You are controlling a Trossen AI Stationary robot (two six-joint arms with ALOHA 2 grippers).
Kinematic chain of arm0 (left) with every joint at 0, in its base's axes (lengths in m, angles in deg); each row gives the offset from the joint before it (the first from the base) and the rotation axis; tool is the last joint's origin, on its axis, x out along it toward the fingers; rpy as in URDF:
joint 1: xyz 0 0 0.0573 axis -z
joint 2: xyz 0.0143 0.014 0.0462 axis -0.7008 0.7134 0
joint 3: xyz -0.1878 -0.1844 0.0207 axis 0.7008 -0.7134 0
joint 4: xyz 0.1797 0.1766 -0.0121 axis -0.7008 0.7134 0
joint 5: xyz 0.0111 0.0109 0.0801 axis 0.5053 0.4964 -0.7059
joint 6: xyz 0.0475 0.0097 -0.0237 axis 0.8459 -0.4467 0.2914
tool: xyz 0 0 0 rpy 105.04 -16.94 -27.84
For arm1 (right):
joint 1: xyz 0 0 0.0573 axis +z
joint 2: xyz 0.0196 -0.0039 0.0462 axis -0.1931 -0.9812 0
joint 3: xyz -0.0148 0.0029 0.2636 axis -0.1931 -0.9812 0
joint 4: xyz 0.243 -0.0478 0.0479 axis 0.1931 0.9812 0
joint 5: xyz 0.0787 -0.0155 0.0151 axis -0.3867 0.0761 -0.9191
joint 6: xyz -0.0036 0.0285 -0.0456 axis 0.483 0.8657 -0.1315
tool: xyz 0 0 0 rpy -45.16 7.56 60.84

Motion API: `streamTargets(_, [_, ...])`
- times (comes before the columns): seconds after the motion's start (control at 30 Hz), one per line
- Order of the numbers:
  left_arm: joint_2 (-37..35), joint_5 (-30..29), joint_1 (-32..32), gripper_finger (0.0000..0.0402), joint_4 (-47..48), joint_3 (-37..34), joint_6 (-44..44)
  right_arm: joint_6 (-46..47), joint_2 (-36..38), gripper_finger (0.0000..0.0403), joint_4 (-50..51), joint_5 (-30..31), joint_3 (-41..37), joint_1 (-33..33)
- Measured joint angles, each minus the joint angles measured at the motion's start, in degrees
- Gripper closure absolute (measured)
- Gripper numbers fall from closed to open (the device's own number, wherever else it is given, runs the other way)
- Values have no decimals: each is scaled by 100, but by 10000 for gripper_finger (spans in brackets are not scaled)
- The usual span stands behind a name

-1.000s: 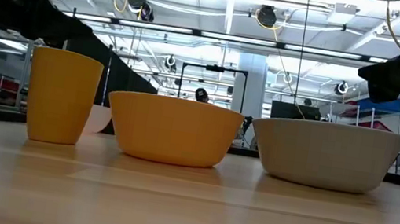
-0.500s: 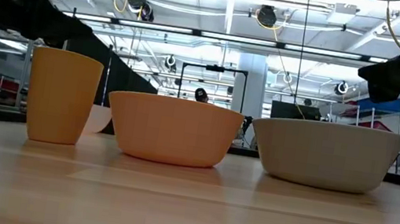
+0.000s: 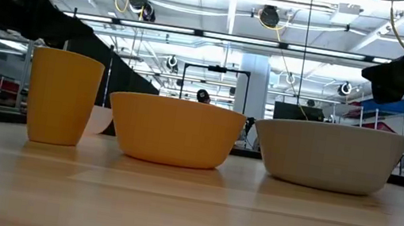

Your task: Nest bowls inside each other

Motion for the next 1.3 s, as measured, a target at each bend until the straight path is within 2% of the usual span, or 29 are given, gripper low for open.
streamTargets(1.3, [-1, 0, 0, 402, -22, -2, 0, -157, 0, 403, -18, 1, -1, 1])
